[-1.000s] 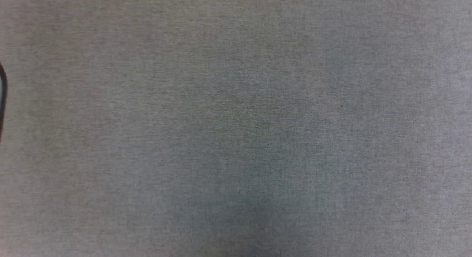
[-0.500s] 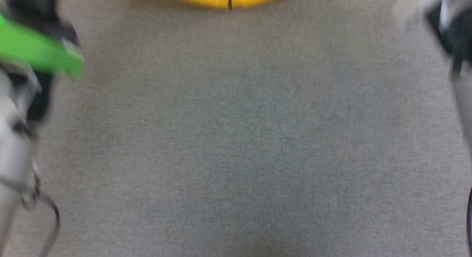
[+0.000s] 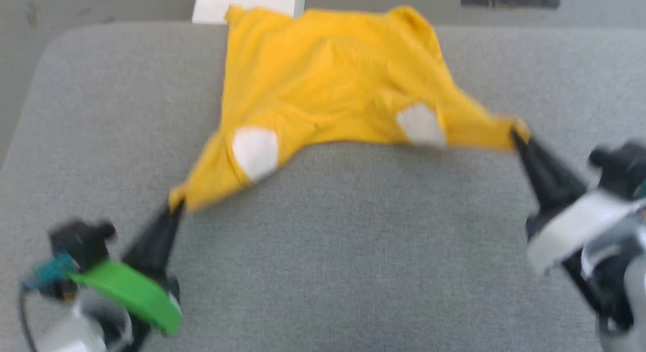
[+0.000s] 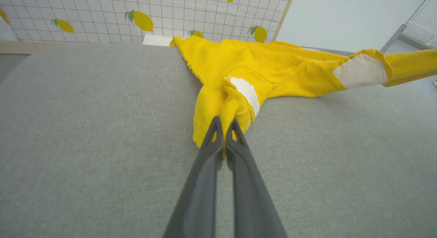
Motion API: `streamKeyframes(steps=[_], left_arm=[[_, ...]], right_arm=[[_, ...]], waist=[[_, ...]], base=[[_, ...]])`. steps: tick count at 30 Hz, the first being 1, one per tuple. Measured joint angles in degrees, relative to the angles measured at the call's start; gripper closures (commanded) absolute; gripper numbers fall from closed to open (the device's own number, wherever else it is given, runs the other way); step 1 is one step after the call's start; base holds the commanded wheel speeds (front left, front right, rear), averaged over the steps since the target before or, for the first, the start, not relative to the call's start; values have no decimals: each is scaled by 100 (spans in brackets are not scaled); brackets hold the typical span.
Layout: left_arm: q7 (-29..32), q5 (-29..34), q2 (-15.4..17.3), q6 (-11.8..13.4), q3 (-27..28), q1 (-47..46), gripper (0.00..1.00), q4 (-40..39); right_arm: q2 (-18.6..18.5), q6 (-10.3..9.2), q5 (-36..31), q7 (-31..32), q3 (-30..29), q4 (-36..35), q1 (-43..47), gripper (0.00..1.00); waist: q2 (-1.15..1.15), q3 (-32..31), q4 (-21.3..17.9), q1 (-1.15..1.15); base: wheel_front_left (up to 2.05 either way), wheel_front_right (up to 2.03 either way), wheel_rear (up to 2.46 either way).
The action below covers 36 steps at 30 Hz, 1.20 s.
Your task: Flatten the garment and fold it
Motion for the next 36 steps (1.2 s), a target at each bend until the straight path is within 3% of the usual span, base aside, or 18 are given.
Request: streamKeyframes(steps=[13, 18, 23, 30, 35, 36], left_arm=[[995, -837, 159, 159, -688, 1599, 100, 371], [1590, -1160, 397, 385, -868, 2018, 100, 425], [1972, -1380, 422, 583, -1026, 2304, 100, 382], [2171, -1590, 516, 788, -1059, 2531, 100, 193], [1697, -1505, 579, 893, -802, 2555, 100, 1], [1580, -1461, 577, 891, -744, 2551, 100, -74]], right_arm=[[-460, 0, 589, 265, -34, -69, 2498, 100], [-611, 0, 813, 409, -276, 159, 3198, 100], [-692, 0, 1026, 836, -316, 390, 3774, 100], [-711, 0, 1324, 1503, -446, 465, 4351, 100], [-648, 0, 1267, 1411, -682, 380, 4337, 100], [-597, 0, 1204, 1339, -742, 382, 4318, 58]], waist=[[0, -853, -33, 0], [0, -1004, -47, 0], [0, -1156, -72, 0], [0, -1364, -44, 0], [0, -1457, -31, 0], [0, -1465, -25, 0]], base=[[0, 0, 0], [0, 0, 0], [0, 0, 0], [0, 0, 0], [0, 0, 0], [0, 0, 0]])
